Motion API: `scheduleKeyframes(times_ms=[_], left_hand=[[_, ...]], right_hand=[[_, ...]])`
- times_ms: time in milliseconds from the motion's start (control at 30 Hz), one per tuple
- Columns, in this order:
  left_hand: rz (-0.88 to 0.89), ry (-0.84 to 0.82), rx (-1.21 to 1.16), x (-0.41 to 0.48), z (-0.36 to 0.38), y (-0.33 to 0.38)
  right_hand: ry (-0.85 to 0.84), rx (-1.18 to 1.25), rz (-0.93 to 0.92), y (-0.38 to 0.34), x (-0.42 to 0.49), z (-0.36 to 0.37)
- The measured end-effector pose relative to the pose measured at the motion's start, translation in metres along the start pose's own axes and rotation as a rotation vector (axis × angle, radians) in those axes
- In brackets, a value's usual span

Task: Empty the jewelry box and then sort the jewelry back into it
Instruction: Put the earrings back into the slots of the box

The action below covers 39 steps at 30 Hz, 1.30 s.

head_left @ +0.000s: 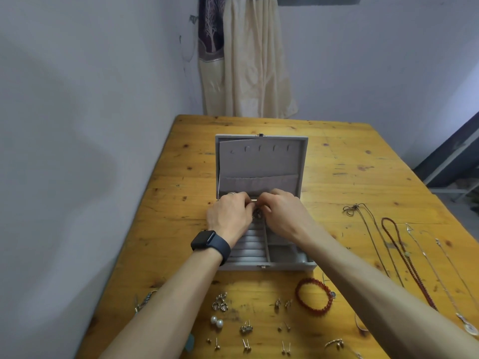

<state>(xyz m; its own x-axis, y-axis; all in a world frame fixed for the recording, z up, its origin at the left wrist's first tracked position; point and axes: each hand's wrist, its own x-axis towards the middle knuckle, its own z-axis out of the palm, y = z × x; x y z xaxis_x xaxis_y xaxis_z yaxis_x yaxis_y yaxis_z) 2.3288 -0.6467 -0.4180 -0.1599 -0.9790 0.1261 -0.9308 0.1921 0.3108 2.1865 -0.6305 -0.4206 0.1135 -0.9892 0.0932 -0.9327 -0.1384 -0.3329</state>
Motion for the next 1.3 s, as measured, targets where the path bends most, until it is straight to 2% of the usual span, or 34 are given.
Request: scheduleKeyframes(times_ms=[200, 533, 933, 1100, 1300], left_hand=[[0.109, -0.043, 0.038, -0.010, -0.004, -0.008], [0.108, -0.055, 0.000, -0.012, -0.004, -0.009], [0.122, -0.056, 0.011, -0.012, -0.004, -0.009], [0.148, -0.034, -0.090, -0.023, -0.015, -0.015], [0.175, 0.025, -0.249, -0.067, -0.036, -0.034]], right_hand=[[0.002, -0.040, -0.066, 0.002, -0.014, 0.003], [0.086, 0.031, 0.038, 0.000, -0.014, 0.009], [0.084, 0.024, 0.025, -0.001, -0.016, 0.010], [0.163, 0.091, 0.006, -0.006, -0.039, 0.000], [0.223, 0.198, -0.018, -0.026, -0.106, -0.008]])
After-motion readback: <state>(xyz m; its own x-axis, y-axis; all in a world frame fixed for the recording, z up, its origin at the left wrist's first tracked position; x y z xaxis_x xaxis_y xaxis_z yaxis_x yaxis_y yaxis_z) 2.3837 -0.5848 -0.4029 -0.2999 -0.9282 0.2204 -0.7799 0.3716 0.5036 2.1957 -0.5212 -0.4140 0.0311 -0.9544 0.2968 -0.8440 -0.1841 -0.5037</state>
